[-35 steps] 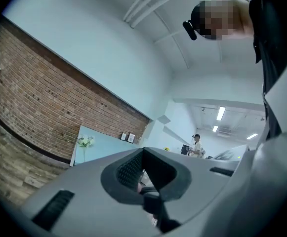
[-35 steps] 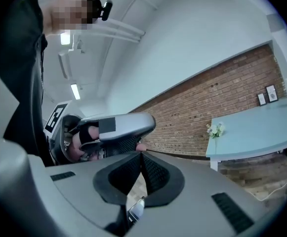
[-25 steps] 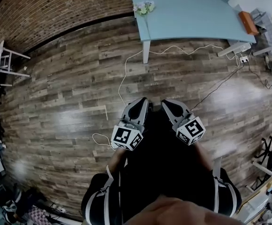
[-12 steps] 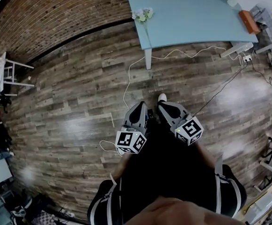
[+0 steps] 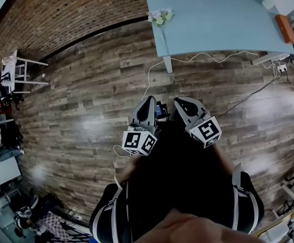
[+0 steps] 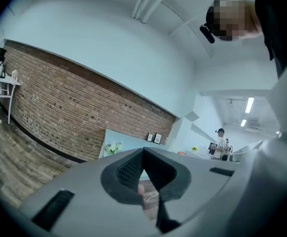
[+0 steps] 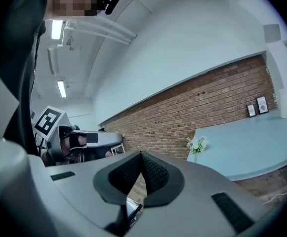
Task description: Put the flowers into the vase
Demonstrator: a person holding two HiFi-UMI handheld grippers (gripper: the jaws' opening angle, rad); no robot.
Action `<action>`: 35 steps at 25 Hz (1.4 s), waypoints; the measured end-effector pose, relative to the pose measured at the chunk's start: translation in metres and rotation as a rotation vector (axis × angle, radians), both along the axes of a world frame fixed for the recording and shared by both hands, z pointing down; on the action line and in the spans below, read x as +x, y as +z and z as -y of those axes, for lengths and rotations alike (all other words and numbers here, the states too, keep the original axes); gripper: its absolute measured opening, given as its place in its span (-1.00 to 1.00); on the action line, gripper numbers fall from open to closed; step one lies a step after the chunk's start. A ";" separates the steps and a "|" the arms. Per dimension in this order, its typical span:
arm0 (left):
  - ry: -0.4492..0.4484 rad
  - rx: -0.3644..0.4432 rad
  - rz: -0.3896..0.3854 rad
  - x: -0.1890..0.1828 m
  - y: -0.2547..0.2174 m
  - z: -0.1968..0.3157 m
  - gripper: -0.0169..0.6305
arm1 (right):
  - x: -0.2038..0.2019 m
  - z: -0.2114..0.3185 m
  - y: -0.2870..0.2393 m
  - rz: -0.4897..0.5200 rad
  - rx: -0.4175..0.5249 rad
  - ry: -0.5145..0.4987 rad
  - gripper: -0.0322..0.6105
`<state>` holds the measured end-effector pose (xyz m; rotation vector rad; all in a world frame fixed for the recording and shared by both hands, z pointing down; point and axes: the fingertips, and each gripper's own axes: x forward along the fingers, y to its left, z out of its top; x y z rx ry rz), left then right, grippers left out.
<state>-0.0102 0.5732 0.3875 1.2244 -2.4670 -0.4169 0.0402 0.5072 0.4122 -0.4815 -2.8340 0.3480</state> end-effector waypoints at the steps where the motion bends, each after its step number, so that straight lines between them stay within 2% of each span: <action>1: -0.003 -0.003 0.000 -0.004 0.000 0.008 -0.86 | -0.003 0.008 0.000 0.001 -0.013 0.004 -0.84; 5: -0.030 -0.023 -0.001 -0.018 0.001 0.032 -0.86 | -0.018 0.036 0.006 -0.006 -0.043 0.003 -0.84; 9: -0.078 -0.039 -0.008 -0.034 0.005 0.036 -0.86 | -0.034 0.045 0.009 0.012 -0.074 -0.044 -0.84; 14: -0.112 -0.049 -0.036 -0.064 0.013 0.040 -0.86 | -0.058 0.054 0.022 -0.034 -0.082 -0.042 -0.84; 20: -0.092 -0.035 -0.049 -0.105 0.019 0.048 -0.86 | -0.103 0.062 0.021 -0.054 -0.081 -0.010 -0.84; 24: -0.082 -0.020 -0.048 -0.146 0.012 0.046 -0.86 | -0.143 0.056 0.008 -0.060 -0.087 -0.009 -0.84; 27: -0.081 0.022 -0.047 -0.187 0.011 0.042 -0.86 | -0.176 0.053 0.008 -0.076 -0.043 0.000 -0.84; 31: -0.100 0.070 -0.073 -0.245 0.018 0.024 -0.86 | -0.216 0.053 0.017 -0.116 0.007 0.060 -0.84; 35: -0.078 0.074 -0.084 -0.281 0.021 0.014 -0.86 | -0.242 0.050 0.022 -0.152 0.031 0.108 -0.84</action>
